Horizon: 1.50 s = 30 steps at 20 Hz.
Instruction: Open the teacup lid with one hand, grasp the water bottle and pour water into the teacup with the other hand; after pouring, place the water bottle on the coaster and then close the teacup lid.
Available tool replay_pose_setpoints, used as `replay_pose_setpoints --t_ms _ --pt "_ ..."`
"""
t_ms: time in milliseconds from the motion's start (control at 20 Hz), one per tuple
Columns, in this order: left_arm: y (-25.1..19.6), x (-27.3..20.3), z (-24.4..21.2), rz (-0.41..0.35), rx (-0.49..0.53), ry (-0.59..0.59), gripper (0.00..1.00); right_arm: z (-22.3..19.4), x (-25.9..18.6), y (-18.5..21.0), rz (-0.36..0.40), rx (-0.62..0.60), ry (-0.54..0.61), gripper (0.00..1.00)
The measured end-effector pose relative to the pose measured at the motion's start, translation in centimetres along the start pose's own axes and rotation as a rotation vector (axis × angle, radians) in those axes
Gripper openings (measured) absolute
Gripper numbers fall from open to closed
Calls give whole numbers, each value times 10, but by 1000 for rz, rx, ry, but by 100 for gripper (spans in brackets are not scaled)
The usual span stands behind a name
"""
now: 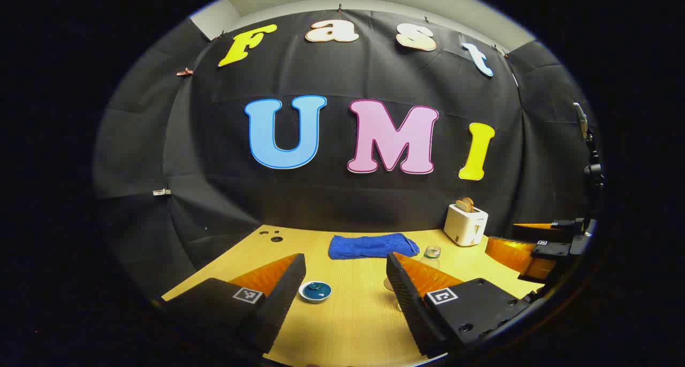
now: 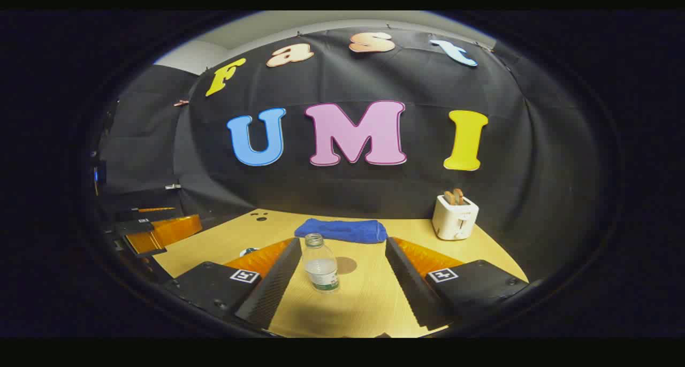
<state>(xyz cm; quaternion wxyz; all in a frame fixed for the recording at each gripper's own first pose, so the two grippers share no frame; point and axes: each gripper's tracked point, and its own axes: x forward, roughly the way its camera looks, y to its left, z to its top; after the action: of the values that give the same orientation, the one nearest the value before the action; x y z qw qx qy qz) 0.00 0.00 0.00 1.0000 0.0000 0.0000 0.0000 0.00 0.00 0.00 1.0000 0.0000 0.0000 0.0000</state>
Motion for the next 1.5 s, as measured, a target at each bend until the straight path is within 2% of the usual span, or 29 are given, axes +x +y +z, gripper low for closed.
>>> replay_pose_setpoints --t_ms 400,900,1200,1300,1450,1500 --pt "10 12 -4 5 13 18 95 -2 14 9 30 0 -6 98" --pt "40 53 -29 35 10 67 95 -30 27 17 46 16 67 98" --pt "66 103 -75 61 -1 115 95 -64 41 33 78 -34 122 98" --pt "70 121 -96 56 -9 126 94 -82 47 40 95 -49 144 98" --pt "75 146 -129 44 -3 137 86 -107 64 43 109 -103 160 98" --pt "77 155 -137 43 4 139 89 -115 69 42 113 -112 163 98"
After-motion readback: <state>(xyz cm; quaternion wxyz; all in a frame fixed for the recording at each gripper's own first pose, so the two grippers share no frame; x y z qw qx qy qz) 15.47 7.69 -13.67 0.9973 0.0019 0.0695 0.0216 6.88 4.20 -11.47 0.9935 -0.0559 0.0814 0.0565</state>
